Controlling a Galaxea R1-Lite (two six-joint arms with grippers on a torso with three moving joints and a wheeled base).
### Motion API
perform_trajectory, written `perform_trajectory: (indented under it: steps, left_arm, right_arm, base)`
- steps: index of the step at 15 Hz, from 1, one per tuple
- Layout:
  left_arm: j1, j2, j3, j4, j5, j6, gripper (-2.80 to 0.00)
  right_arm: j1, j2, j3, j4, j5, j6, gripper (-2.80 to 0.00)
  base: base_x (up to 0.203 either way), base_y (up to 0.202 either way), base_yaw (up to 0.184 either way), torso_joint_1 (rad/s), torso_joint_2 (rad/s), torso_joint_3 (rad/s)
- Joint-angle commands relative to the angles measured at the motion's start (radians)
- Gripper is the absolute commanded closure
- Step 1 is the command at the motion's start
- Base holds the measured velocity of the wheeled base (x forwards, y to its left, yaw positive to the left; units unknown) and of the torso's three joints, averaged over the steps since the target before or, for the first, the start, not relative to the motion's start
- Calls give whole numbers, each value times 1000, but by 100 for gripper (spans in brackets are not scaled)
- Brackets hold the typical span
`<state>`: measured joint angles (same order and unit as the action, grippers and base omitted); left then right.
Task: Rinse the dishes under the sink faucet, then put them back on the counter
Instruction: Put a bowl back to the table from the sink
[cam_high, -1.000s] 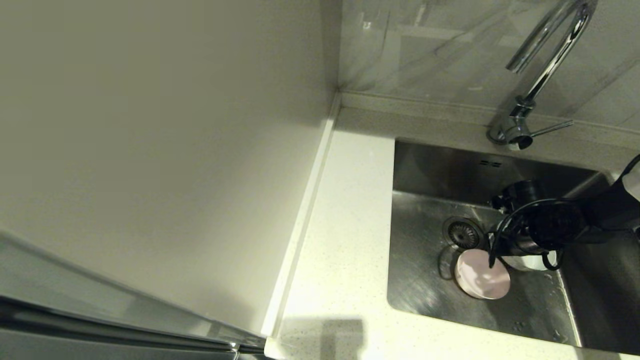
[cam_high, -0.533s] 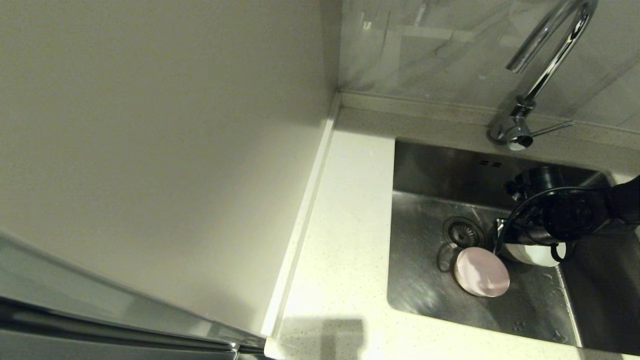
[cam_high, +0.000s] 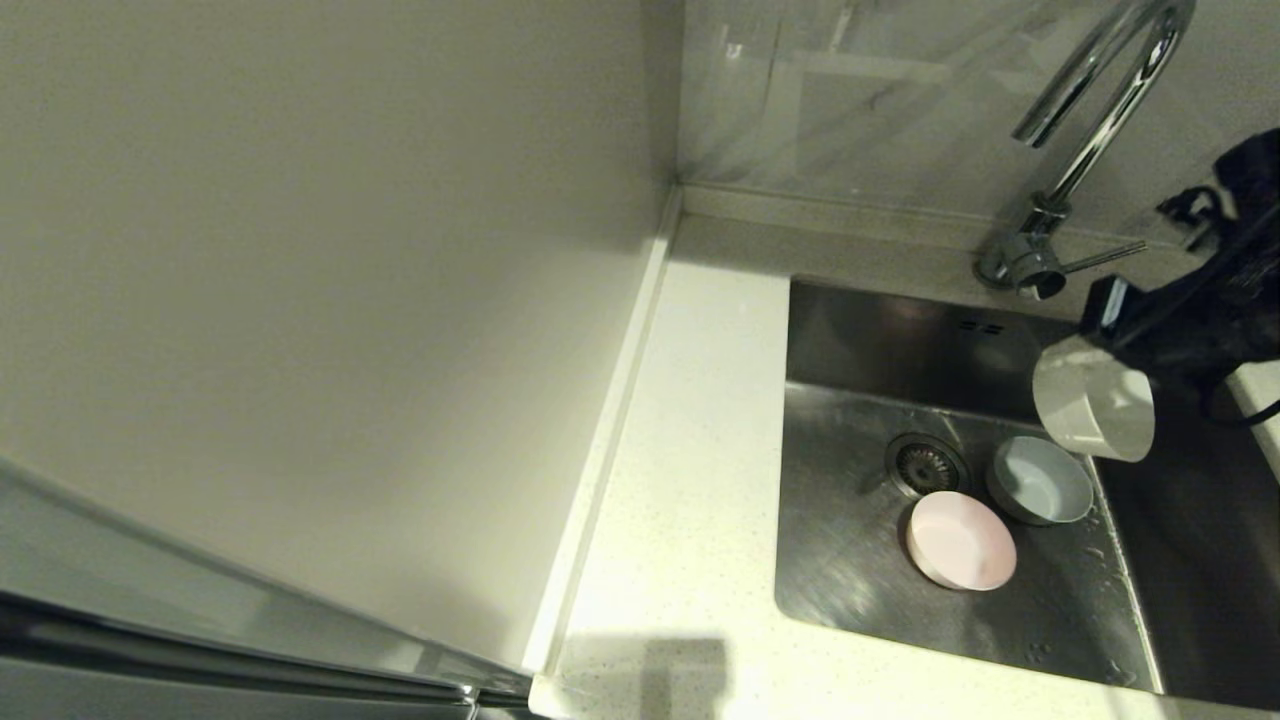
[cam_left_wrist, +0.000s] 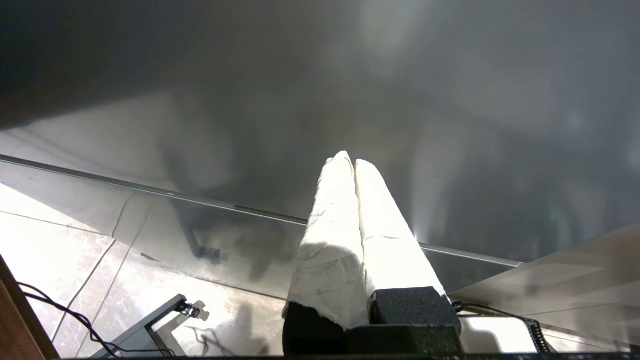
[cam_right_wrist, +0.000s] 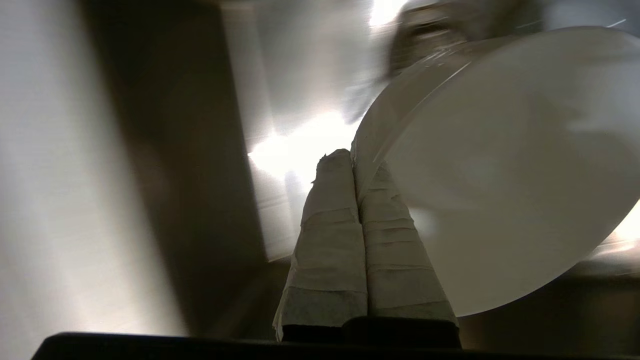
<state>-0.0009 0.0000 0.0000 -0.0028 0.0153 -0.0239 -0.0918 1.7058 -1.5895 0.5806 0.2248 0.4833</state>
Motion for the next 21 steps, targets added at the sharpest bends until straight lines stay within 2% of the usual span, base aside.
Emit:
perform_trajectory:
  steps: [1,2,3,4,5,7,9,10,12,14,15,16,17,19,21]
  left_arm:
    - [1,-3,0,0,0,-1,0]
    - [0,-3,0,0,0,0,0]
    - [-1,-3,0,0,0,0,0]
    - [1,-3,0,0,0,-1,0]
    - [1,-4,0,0,0,0,0]
    - [0,-3,0,0,0,-1,0]
    - [1,-3,0,0,0,-1,0]
    - [-1,-3,0,0,0,-1,0]
    - [1,-3,0,0,0,-1,0]
    - [-1,-5,0,0,0,-1,0]
    - [1,-3,0,0,0,-1,0]
    - [1,-3,0,0,0,-1,0]
    - [1,-3,0,0,1,-1,0]
    - [1,-3,0,0,0,-1,0]
    - [0,-4,0,0,0,0,0]
  right_arm:
    - [-43,-42,-224,321,496,172,0]
    - [-74,-42,-293,400,717,253,0]
    - [-107,-41,-333,447,890,327,0]
    - [-139,-41,-358,481,1026,398,0]
    - [-178,-40,-365,510,1106,455,0]
    - [-187,-40,-269,512,1115,455,0]
    - [-188,-45,-71,490,1114,368,0]
    - [-189,-52,-18,485,1115,333,0]
    - [-191,-72,-26,480,1113,313,0]
    - [-194,-90,-194,474,1090,316,0]
    - [-194,-96,-293,467,1032,313,0]
    - [-193,-99,-350,460,918,291,0]
    - [-189,-97,-371,457,731,232,0]
    - [-186,-93,-334,456,313,-26,0]
    - [-209,-93,-302,432,-38,-330,0]
  base:
    - [0,0,0,0,0,0]
    - [0,0,0,0,0,0]
    - [0,0,0,0,0,0]
    - [0,0,0,0,0,0]
    - [0,0,0,0,0,0]
    - [0,0,0,0,0,0]
    - [0,0,0,0,0,0]
    - [0,0,0,0,0,0]
    - [0,0,0,0,0,0]
    - [0,0,0,0,0,0]
    - [0,0,0,0,0,0]
    - [0,0,0,0,0,0]
    - [0,0,0,0,0,0]
    - [0,0,0,0,0,0]
    - [0,0,0,0,0,0]
